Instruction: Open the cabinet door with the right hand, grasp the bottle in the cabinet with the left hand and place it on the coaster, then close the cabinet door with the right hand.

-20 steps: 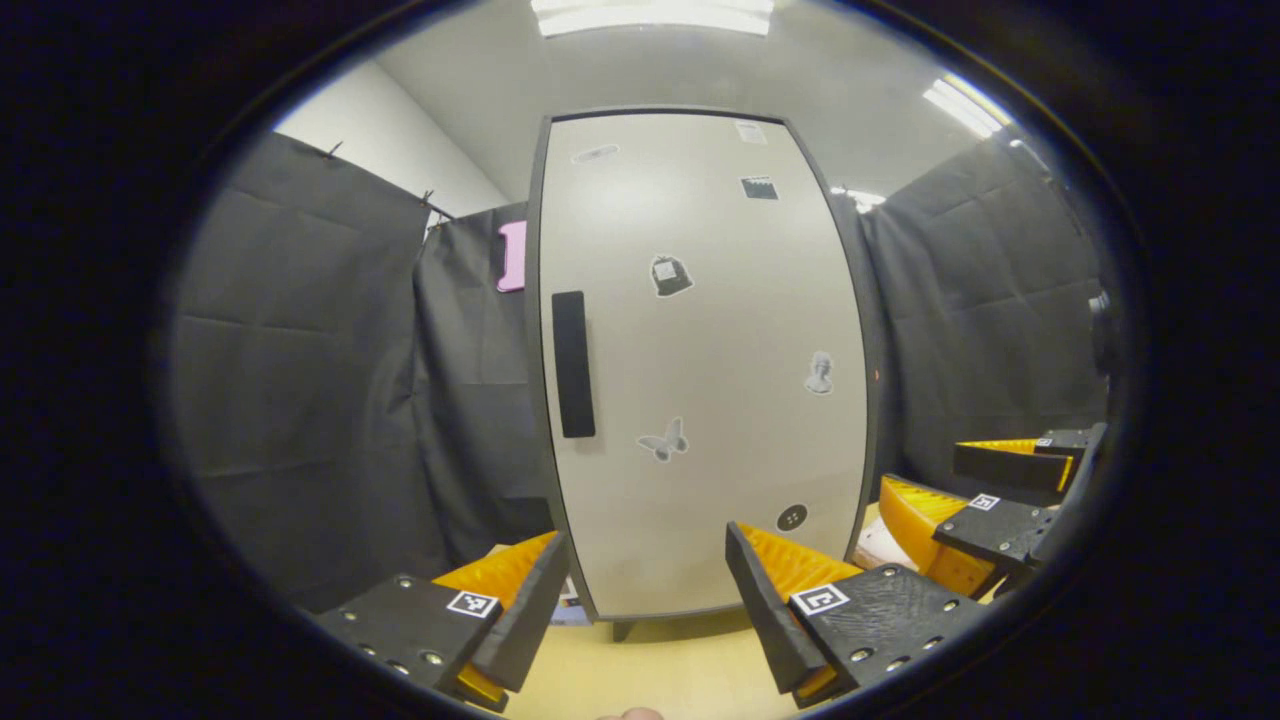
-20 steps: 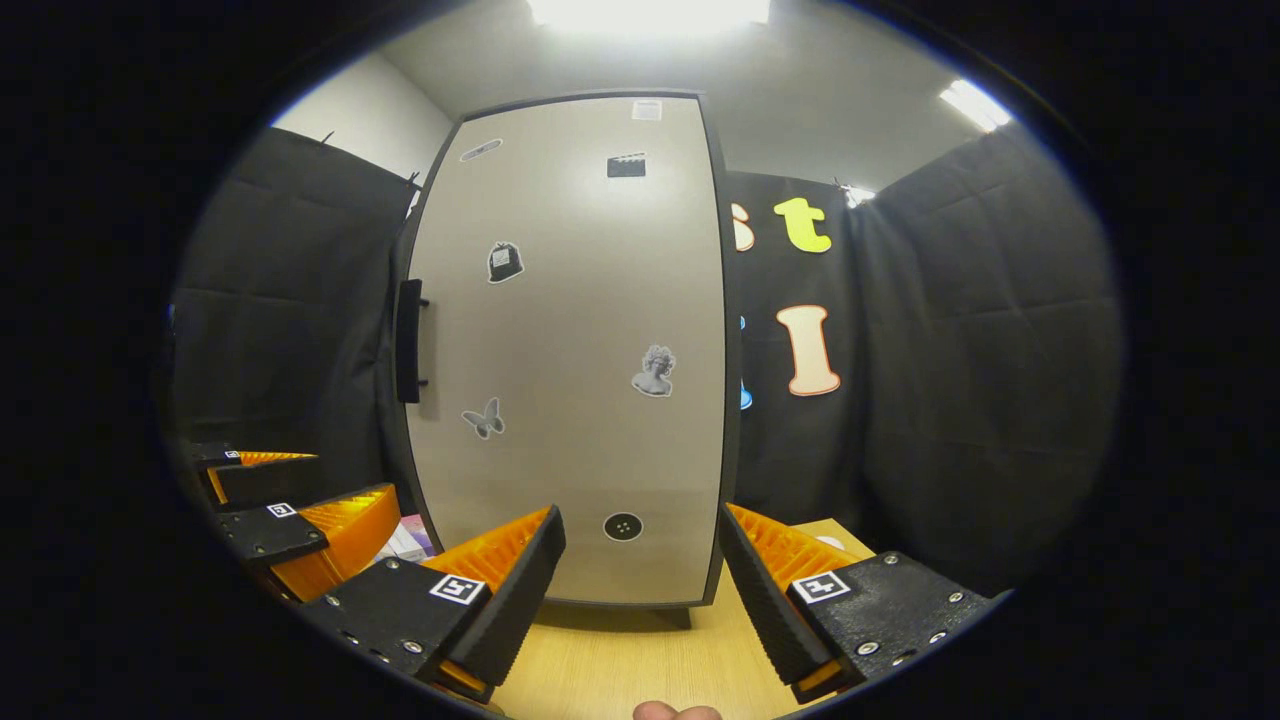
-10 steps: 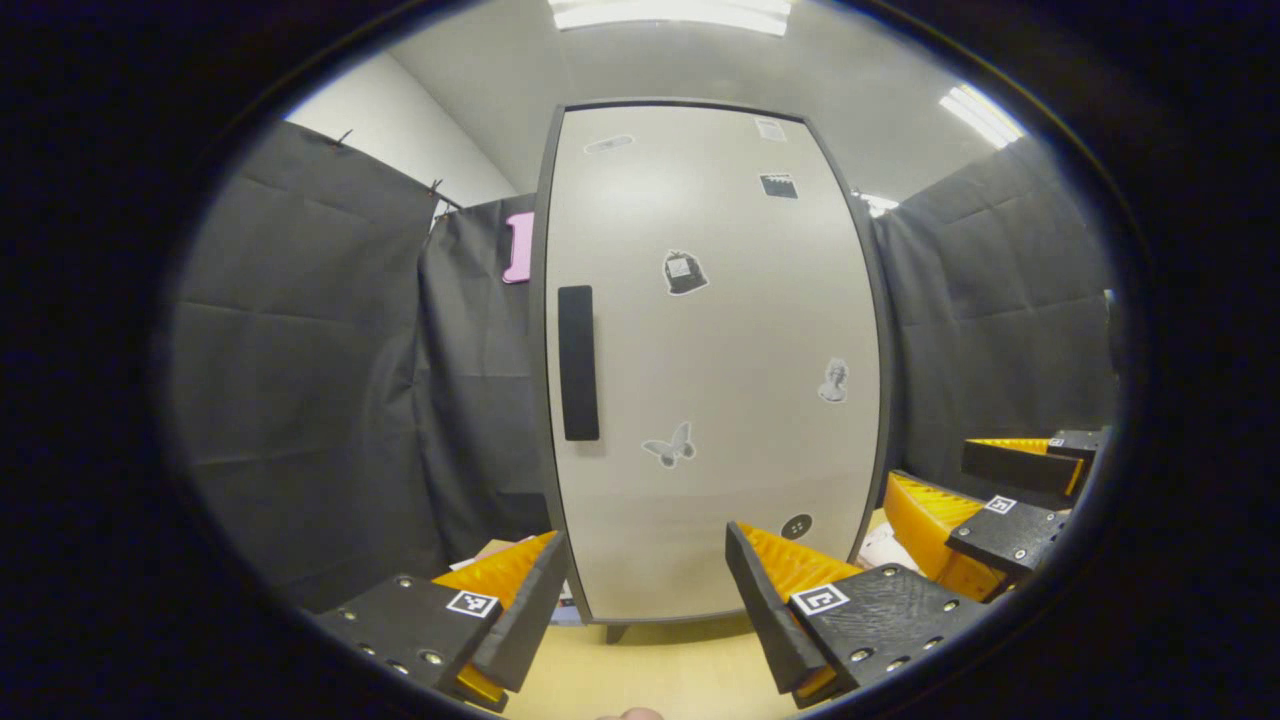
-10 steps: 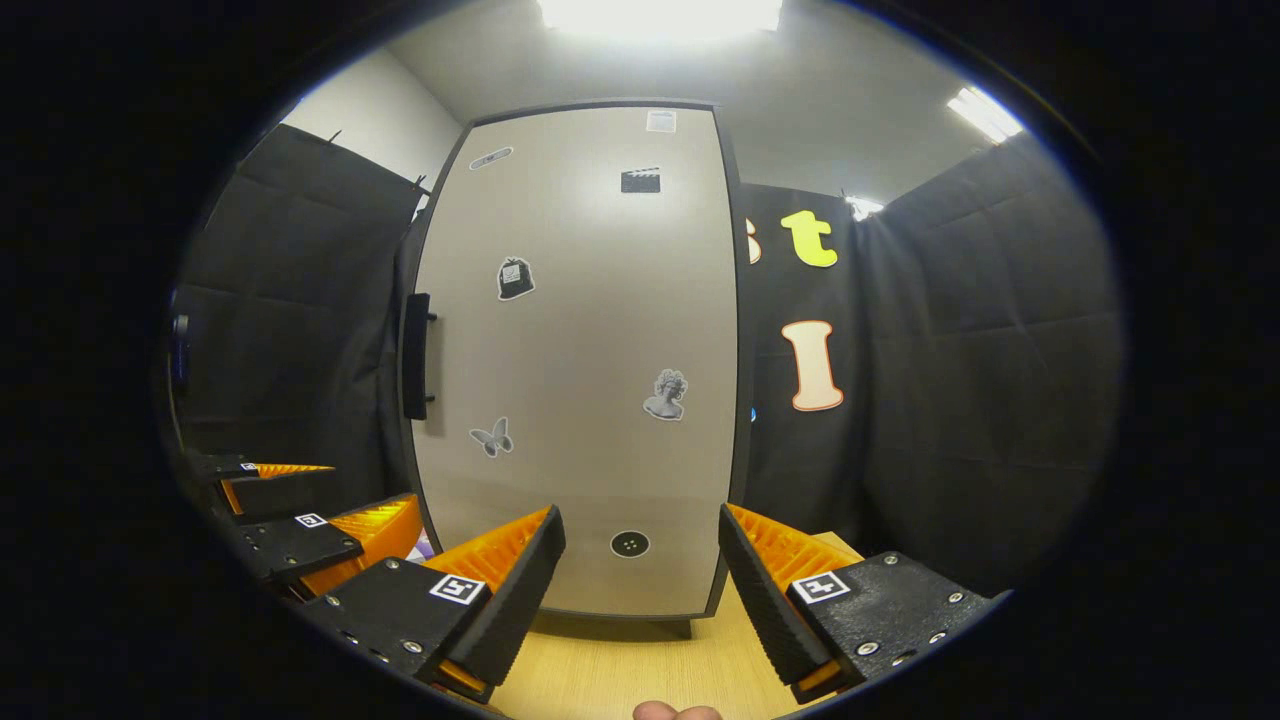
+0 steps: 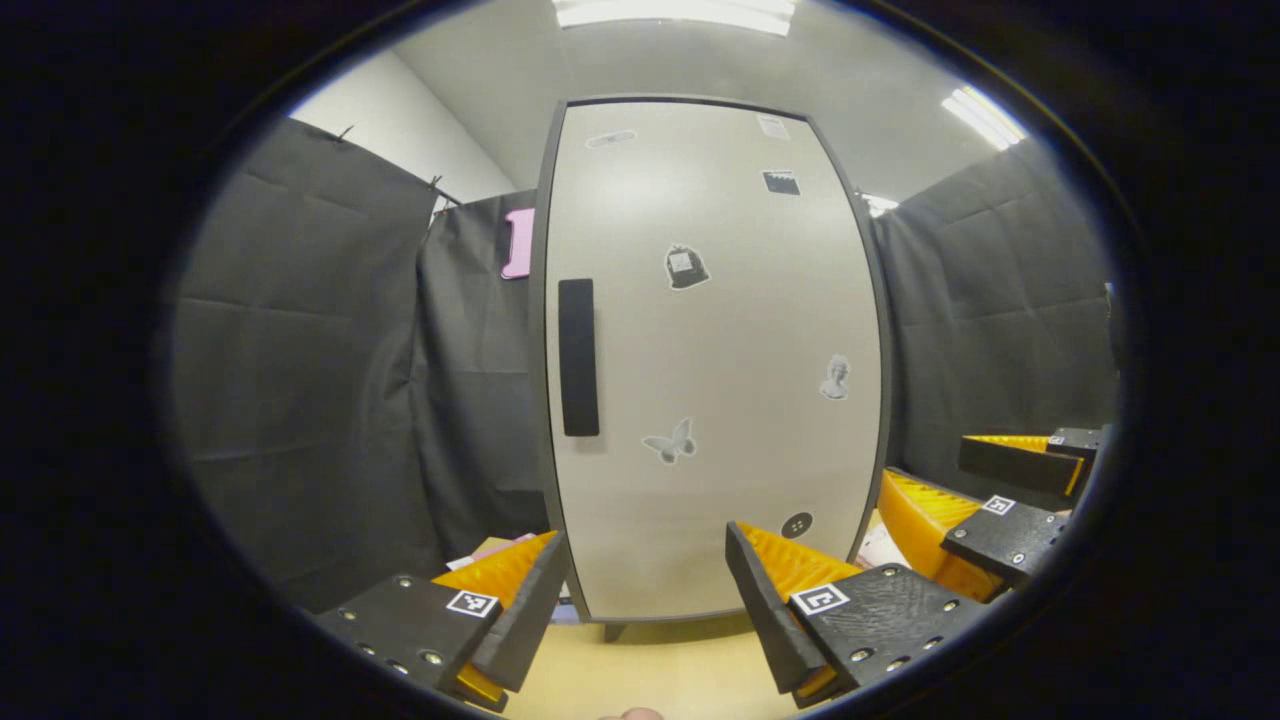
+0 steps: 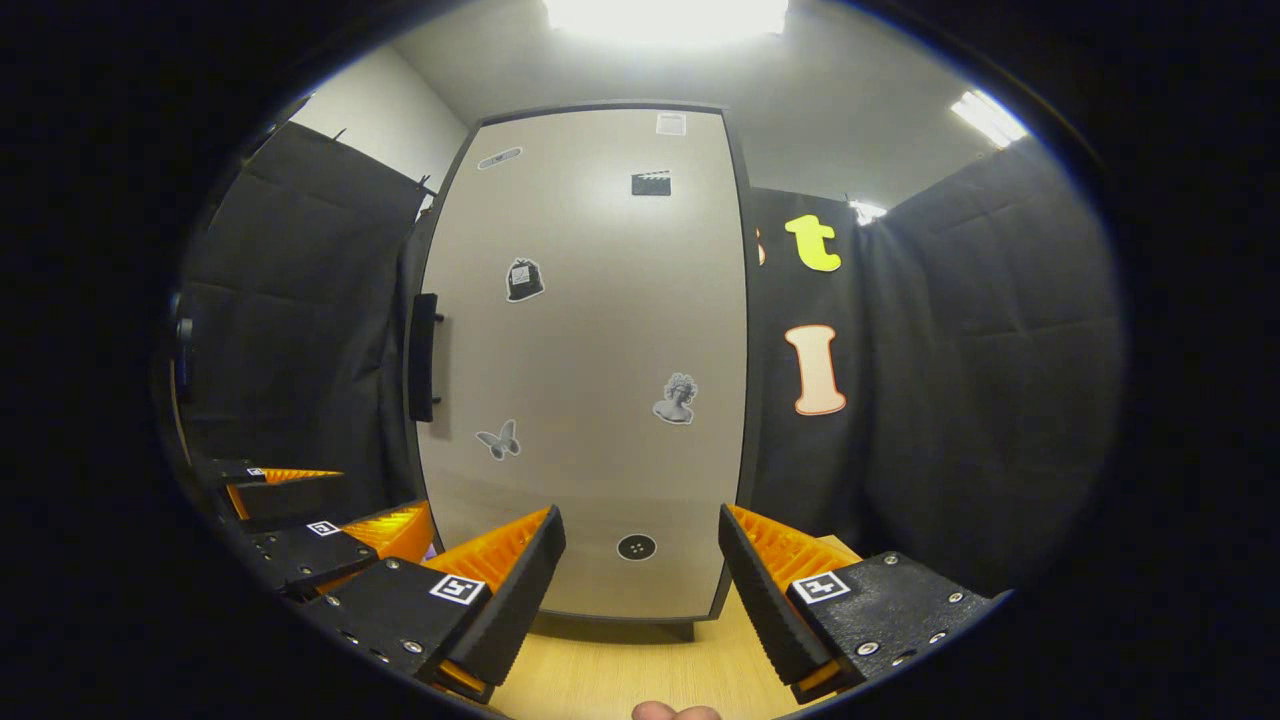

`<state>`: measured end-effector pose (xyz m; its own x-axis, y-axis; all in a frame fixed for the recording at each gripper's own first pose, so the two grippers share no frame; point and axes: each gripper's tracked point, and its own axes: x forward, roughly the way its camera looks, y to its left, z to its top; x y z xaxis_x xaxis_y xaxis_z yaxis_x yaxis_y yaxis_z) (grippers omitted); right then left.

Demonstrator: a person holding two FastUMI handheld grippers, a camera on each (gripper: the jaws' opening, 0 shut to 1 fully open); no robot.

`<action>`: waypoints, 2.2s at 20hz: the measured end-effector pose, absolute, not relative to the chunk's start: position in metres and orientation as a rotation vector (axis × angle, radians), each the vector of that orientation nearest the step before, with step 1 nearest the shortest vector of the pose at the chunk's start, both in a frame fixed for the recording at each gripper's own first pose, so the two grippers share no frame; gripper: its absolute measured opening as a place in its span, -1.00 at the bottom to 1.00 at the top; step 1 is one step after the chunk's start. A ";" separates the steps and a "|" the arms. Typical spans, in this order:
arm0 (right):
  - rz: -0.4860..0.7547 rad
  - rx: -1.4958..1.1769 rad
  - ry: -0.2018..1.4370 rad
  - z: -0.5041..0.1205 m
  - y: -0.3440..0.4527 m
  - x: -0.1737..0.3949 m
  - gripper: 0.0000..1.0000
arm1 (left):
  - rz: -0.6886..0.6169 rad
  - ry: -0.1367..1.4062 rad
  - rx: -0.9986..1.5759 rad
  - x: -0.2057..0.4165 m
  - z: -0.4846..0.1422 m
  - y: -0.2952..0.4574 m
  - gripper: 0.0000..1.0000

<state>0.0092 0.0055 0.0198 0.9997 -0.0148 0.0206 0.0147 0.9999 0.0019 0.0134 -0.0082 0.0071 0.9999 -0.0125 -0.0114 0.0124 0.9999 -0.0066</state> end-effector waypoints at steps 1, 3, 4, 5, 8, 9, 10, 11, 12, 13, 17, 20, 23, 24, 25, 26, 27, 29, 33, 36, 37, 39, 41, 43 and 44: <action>-0.015 -0.002 -0.021 0.021 0.005 0.011 0.91 | -0.013 0.006 -0.006 0.013 0.009 -0.008 0.80; -0.013 -0.003 -0.025 0.024 0.004 0.014 0.91 | -0.008 0.002 0.006 0.011 0.009 -0.005 0.80; -0.014 -0.004 -0.030 0.026 0.002 0.016 0.91 | -0.004 -0.007 0.008 0.009 0.010 -0.003 0.80; -0.015 -0.004 -0.035 0.029 0.001 0.018 0.91 | -0.002 -0.014 0.004 0.008 0.012 -0.002 0.87; -0.019 -0.005 -0.057 0.041 -0.005 0.027 0.91 | 0.012 -0.009 0.002 0.001 0.007 0.003 0.87; -0.018 -0.004 -0.062 0.044 -0.005 0.030 0.91 | 0.015 -0.011 0.001 -0.002 0.007 0.005 0.80; -0.017 -0.002 -0.067 0.048 -0.005 0.034 0.91 | 0.018 -0.012 0.005 -0.006 0.005 0.007 0.80; -0.014 -0.002 -0.074 0.052 -0.005 0.037 0.91 | 0.018 -0.018 0.006 -0.010 0.005 0.009 0.87; -0.011 -0.005 -0.082 0.056 -0.003 0.041 0.91 | 0.006 -0.026 0.000 -0.015 0.005 0.008 0.80; -0.005 -0.007 -0.085 0.059 0.000 0.044 0.91 | -0.008 -0.033 -0.009 -0.020 0.005 0.006 0.80; 0.018 -0.008 -0.097 0.069 0.012 0.061 0.91 | -0.012 -0.041 -0.009 -0.040 0.000 0.011 0.80; 0.055 -0.017 -0.116 0.080 0.034 0.073 0.91 | 0.008 -0.046 0.008 -0.056 -0.004 0.023 0.72; 0.106 -0.016 -0.135 0.091 0.067 0.084 0.91 | 0.030 -0.027 0.003 -0.075 -0.015 0.037 0.87; 0.133 -0.015 -0.144 0.095 0.082 0.088 0.91 | 0.043 -0.020 0.001 -0.081 -0.019 0.043 0.87; 0.157 -0.017 -0.147 0.097 0.096 0.093 0.91 | 0.058 -0.014 0.001 -0.087 -0.023 0.048 0.87; 0.180 -0.021 -0.149 0.099 0.112 0.096 0.91 | 0.074 -0.005 0.000 -0.093 -0.029 0.055 0.85; 0.203 -0.020 -0.151 0.101 0.128 0.100 0.91 | 0.096 0.015 0.004 -0.098 -0.037 0.062 0.83; 0.259 -0.001 -0.162 0.105 0.160 0.110 0.93 | 0.136 0.055 -0.005 -0.109 -0.051 0.075 0.80; 0.319 -0.025 -0.133 0.101 0.209 0.136 0.89 | 0.194 0.062 -0.019 -0.130 -0.056 0.095 0.80; 0.337 0.006 -0.099 0.098 0.227 0.151 0.77 | 0.228 0.081 -0.021 -0.142 -0.065 0.106 0.80; 0.341 0.020 -0.090 0.097 0.230 0.155 0.72 | 0.233 0.093 -0.029 -0.144 -0.068 0.109 0.80; 0.350 0.015 -0.067 0.094 0.236 0.160 0.39 | 0.235 0.115 -0.063 -0.149 -0.076 0.107 0.80; 0.344 -0.017 -0.057 0.094 0.238 0.162 -0.20 | 0.243 0.120 -0.090 -0.150 -0.078 0.108 0.80; 0.357 -0.020 -0.042 0.091 0.238 0.161 -0.36 | 0.247 0.111 -0.094 -0.149 -0.076 0.114 0.87; 0.373 -0.018 -0.039 0.091 0.239 0.161 -0.42 | 0.252 0.106 -0.086 -0.149 -0.075 0.117 0.80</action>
